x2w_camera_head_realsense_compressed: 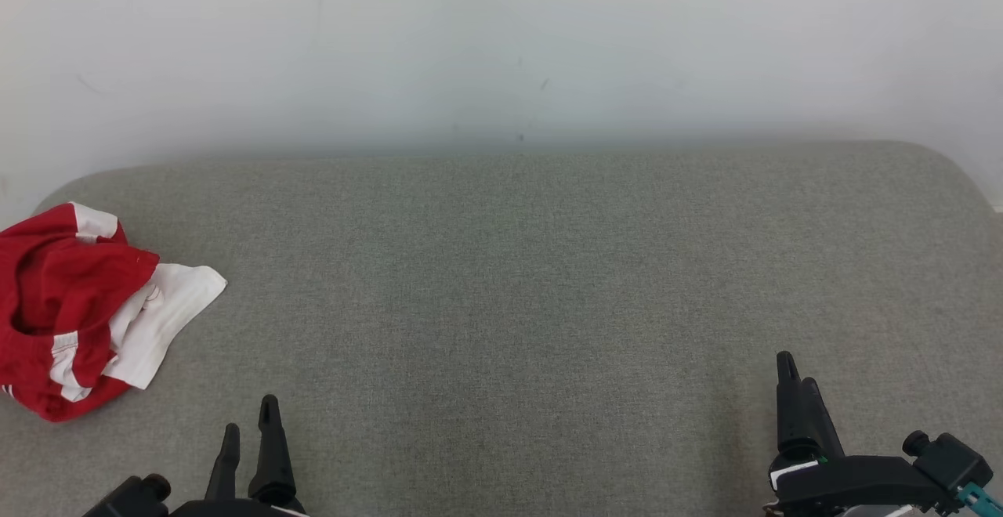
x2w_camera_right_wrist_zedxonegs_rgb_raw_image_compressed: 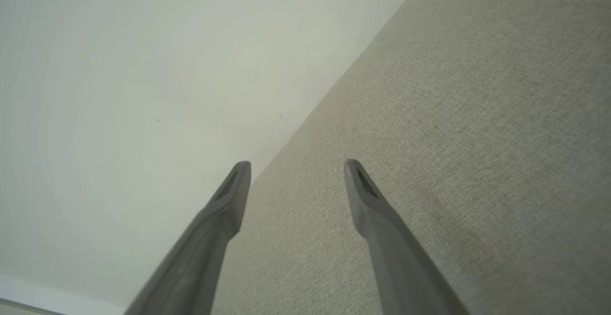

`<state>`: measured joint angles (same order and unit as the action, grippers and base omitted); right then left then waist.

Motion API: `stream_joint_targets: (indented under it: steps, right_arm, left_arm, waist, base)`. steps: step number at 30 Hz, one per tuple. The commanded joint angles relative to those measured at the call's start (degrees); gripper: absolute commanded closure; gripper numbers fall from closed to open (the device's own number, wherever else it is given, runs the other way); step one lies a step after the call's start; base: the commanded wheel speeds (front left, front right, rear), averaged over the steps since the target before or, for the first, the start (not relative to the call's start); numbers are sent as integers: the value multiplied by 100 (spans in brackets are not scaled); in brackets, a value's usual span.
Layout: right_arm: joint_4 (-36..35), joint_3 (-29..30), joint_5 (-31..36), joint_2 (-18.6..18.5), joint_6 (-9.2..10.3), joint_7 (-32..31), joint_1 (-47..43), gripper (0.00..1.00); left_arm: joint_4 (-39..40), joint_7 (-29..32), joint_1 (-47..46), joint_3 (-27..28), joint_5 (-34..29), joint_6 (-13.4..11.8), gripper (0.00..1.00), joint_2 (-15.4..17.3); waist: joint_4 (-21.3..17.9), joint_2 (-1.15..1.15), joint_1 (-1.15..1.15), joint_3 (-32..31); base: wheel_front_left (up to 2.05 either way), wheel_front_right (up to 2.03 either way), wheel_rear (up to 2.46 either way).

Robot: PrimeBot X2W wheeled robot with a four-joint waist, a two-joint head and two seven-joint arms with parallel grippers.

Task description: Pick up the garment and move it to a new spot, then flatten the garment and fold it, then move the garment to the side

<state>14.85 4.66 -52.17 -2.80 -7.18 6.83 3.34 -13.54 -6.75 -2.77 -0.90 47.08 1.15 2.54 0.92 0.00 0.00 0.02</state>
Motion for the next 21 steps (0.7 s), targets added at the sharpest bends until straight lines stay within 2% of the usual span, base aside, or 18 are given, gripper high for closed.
stream_joint_targets:
  steps: [1, 8, 21]
  right_arm:
    - [-72, -4, 236, -7, -33, 59, 84, 0]
    - [-117, -88, 942, -7, -34, 156, 82, 0]
    - [-166, -178, 1862, -8, -38, 346, 74, 0]
  left_arm:
    - [95, -63, -50, -17, -251, -43, 0, 30]
    - [87, -161, -41, -127, -787, -124, 0, 32]
    - [43, -348, -74, -340, -1926, -310, 0, 35]
  waist:
    - [-1, 0, 0, 6]
    - [-2, 0, 0, 25]
    - [10, 0, 0, 32]
  base:
    - [0, 0, 0]
    - [0, 0, 0]
    - [0, 0, 0]
